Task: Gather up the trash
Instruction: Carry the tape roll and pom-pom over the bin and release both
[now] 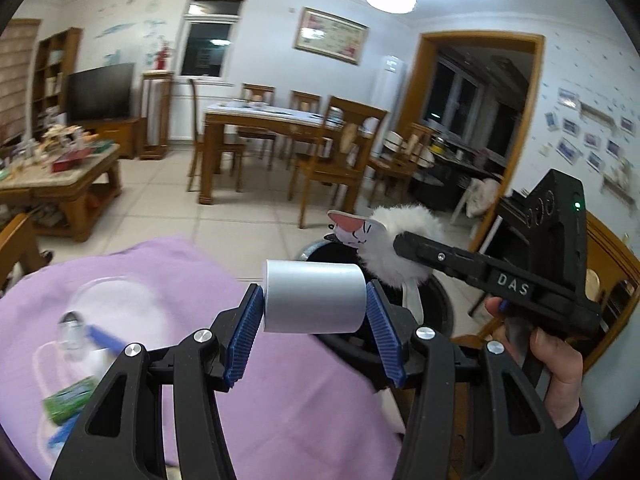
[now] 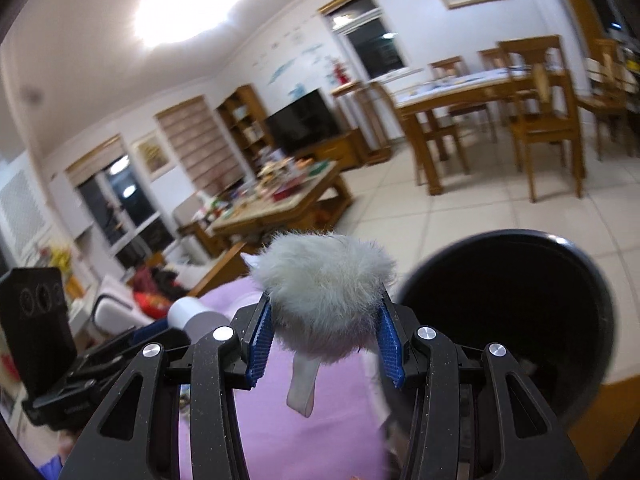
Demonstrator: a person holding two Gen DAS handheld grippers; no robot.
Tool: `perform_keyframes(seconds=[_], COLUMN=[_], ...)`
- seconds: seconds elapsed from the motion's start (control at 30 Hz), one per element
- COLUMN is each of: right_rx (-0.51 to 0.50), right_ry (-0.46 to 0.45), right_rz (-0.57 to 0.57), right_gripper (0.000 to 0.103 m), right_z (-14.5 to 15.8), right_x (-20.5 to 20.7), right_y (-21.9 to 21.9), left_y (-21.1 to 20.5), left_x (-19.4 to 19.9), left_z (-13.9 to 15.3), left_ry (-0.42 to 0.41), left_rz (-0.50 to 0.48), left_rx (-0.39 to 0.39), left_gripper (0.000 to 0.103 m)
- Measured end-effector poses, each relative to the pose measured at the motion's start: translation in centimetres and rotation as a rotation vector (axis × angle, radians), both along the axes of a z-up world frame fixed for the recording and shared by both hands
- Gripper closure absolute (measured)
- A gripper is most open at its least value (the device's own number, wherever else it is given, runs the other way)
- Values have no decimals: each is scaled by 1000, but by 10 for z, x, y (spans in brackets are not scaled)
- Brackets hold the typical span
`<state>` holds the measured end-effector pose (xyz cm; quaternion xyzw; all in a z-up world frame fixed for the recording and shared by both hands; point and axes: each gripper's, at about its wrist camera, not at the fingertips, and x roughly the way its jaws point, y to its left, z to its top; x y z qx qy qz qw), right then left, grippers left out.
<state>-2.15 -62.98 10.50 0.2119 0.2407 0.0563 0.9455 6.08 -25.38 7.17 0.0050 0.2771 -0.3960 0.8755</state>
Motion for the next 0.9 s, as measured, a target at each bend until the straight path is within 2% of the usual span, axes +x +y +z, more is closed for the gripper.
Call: perform_keyframes(seconds=[0.2, 0.37, 0.67, 0.9], right_rx=[23, 51, 79, 87], right_ry=[27, 57, 104, 115], right_rz=[-92, -132, -153, -160], right_gripper=[57, 57, 57, 57], right_z=[-21, -45, -82, -88], right_x=[-30, -42, -31, -16], right_y=[-71, -114, -132, -130], left_y=[-62, -96, -127, -134], left_x=[1, 8, 16, 21], left_z=[-19, -41, -74, -85], left_ry=[44, 99, 149, 173], left_rz=[-95, -127, -136, -136], left_rx=[10, 32, 112, 146], left_gripper=[51, 51, 51, 51])
